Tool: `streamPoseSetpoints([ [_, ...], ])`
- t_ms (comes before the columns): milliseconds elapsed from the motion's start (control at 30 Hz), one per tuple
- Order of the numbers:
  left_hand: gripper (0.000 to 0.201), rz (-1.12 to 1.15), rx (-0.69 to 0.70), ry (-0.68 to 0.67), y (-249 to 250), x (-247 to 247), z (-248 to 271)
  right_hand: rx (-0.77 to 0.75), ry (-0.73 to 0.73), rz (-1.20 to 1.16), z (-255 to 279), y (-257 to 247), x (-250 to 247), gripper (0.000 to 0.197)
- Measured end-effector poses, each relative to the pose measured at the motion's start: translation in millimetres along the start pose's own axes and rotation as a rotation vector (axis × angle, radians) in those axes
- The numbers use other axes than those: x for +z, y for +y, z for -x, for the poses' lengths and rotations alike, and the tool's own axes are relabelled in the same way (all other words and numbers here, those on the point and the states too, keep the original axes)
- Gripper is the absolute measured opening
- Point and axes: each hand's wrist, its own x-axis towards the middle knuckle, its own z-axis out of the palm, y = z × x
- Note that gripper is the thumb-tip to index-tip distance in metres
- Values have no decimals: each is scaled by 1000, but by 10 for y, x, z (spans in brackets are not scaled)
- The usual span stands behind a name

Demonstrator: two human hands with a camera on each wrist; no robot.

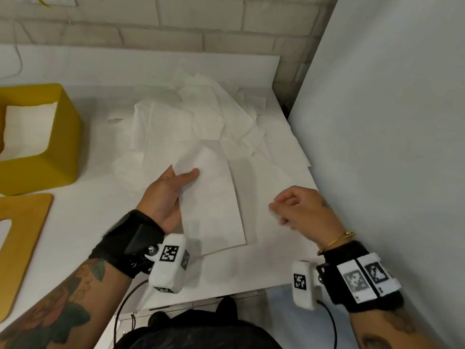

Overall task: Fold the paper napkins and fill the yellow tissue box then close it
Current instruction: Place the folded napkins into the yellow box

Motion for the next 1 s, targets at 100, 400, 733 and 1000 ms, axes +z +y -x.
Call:
streamPoseSetpoints([
  [100, 42, -8, -32, -28, -56, -29, 16, 96, 112, 151, -176, 98, -95, 37],
  [400, 60, 3, -33, -131, -111, -103, 60, 55, -21, 280, -210, -4, 12, 18],
  [733, 51, 88, -78, -45, -85, -213, 32, -96, 125, -189, -154, -255, -62, 18],
  [1000, 50, 154, -184, -43, -76, -240, -33, -558, -31, -676, 75, -948, 11, 41],
])
